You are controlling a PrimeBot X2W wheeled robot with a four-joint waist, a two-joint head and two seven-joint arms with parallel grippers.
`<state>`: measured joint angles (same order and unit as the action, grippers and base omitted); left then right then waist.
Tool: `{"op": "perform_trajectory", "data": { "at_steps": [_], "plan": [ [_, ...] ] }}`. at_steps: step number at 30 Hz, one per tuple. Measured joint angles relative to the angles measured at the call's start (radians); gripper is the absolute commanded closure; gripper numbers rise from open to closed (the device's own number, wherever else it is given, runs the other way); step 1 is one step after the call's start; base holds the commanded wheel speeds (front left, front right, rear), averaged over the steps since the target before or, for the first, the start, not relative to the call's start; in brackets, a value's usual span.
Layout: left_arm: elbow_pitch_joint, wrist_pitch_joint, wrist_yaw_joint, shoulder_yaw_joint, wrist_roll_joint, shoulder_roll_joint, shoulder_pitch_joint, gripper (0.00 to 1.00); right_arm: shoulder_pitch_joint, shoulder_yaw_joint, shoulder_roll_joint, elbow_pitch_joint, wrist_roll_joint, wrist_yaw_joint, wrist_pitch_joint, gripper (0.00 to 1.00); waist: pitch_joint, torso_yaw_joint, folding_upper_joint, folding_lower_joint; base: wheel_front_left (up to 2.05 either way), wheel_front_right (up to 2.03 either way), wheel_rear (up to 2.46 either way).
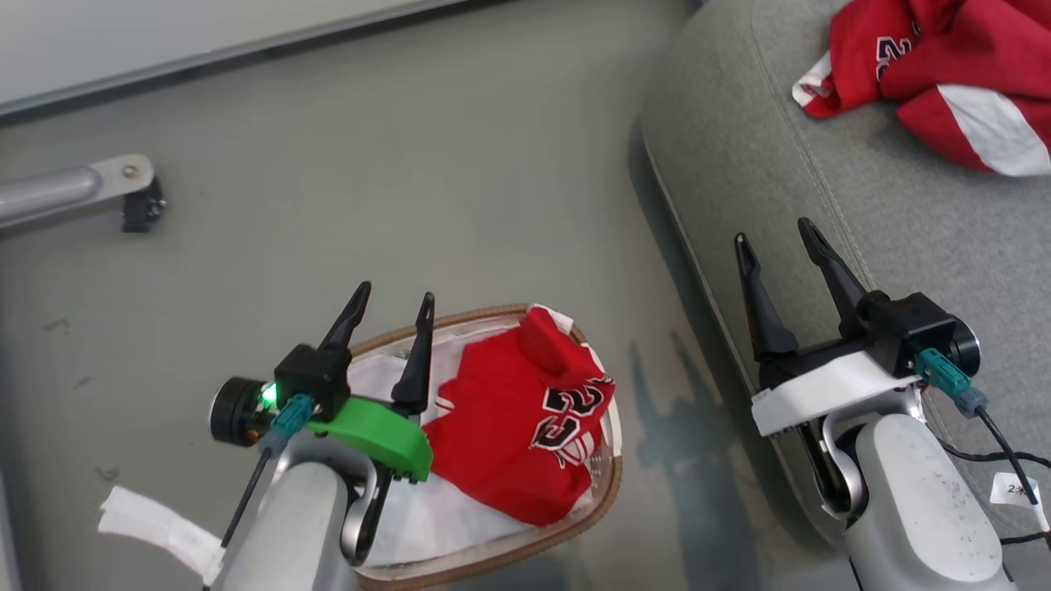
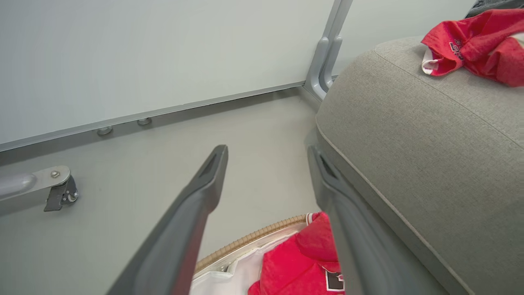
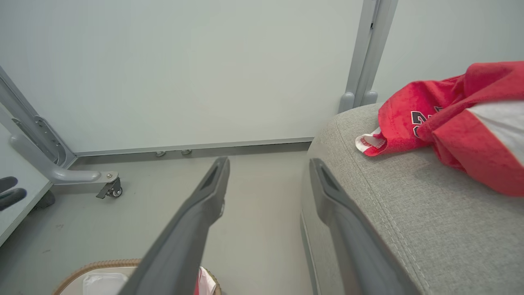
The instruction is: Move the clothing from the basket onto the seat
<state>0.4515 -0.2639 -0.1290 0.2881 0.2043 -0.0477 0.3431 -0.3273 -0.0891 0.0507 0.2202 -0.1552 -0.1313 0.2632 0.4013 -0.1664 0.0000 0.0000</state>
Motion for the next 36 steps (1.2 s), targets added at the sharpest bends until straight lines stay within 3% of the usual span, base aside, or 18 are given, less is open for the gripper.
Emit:
{"op": "perform_trajectory", "data": {
  "at_steps": [21, 36],
  "plan": [
    [0.337, 0.000, 0.000, 0.358, 0.248, -0.030, 0.338, 0.00, -0.066, -0.060, 0.000, -0.073, -0.022, 0.000, 0.000, 0.00, 0.232, -0.133, 0.0000, 0.0001, 0.00, 0.00, 0.00],
    [0.584, 0.000, 0.000, 0.463, 0.335, -0.010, 0.483, 0.00, -0.094, -0.082, -0.001, -0.099, -0.014, 0.000, 0.000, 0.00, 0.327, -0.166, 0.0000, 0.0001, 0.00, 0.00, 0.00]
  ]
}}
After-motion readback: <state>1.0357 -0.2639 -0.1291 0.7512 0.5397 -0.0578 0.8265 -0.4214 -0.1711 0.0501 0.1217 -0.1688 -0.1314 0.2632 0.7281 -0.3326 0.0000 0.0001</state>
